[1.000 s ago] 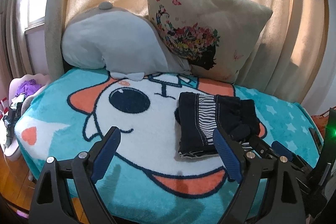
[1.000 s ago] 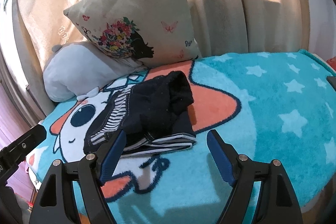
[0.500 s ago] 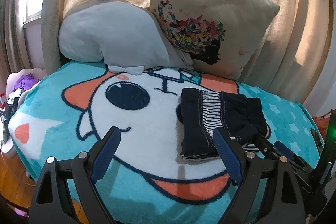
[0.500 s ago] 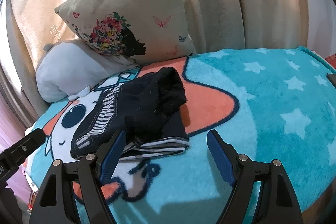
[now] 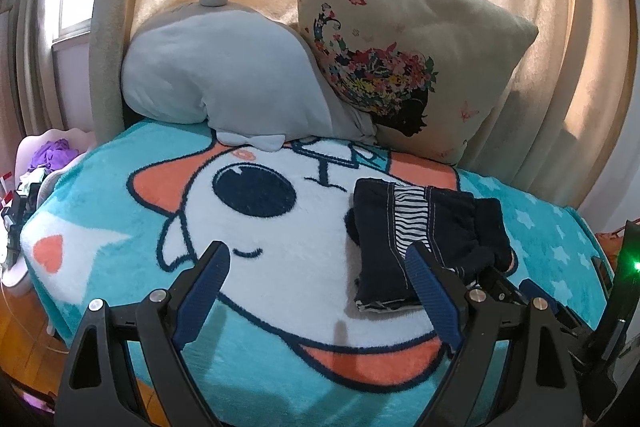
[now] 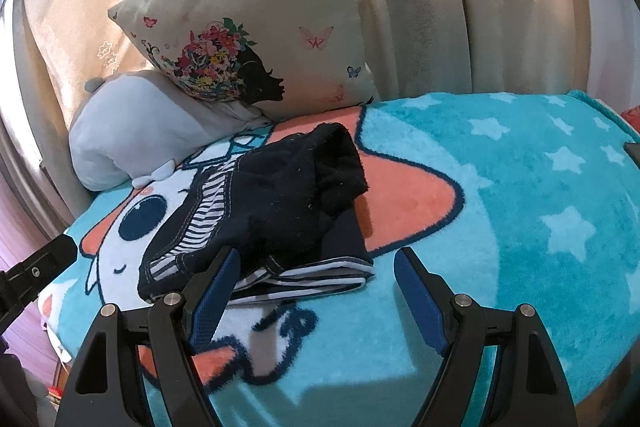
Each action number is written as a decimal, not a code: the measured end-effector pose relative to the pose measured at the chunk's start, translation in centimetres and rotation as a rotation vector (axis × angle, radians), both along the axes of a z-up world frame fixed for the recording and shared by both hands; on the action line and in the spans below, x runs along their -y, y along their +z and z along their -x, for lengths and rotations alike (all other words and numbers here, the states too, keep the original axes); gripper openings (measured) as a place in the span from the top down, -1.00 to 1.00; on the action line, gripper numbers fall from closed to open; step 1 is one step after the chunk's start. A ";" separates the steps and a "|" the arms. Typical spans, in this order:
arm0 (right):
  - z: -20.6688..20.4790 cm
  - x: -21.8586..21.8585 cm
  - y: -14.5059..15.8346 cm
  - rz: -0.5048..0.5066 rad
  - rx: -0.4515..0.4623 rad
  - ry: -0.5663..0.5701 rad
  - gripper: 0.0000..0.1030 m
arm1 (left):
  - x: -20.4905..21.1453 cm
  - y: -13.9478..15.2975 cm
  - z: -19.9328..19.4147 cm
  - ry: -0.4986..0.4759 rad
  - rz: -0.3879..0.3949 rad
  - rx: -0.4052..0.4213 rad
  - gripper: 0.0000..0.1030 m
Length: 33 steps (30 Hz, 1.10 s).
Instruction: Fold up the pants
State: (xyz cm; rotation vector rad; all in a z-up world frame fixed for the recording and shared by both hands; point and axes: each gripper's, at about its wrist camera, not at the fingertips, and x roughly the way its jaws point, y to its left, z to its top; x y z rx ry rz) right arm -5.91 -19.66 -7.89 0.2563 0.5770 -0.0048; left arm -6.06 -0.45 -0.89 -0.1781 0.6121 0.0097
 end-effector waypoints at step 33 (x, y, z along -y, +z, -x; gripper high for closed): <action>0.4 -4.3 0.2 0.070 -0.019 0.065 -0.62 | -2.8 0.6 1.7 0.048 0.036 0.051 -0.72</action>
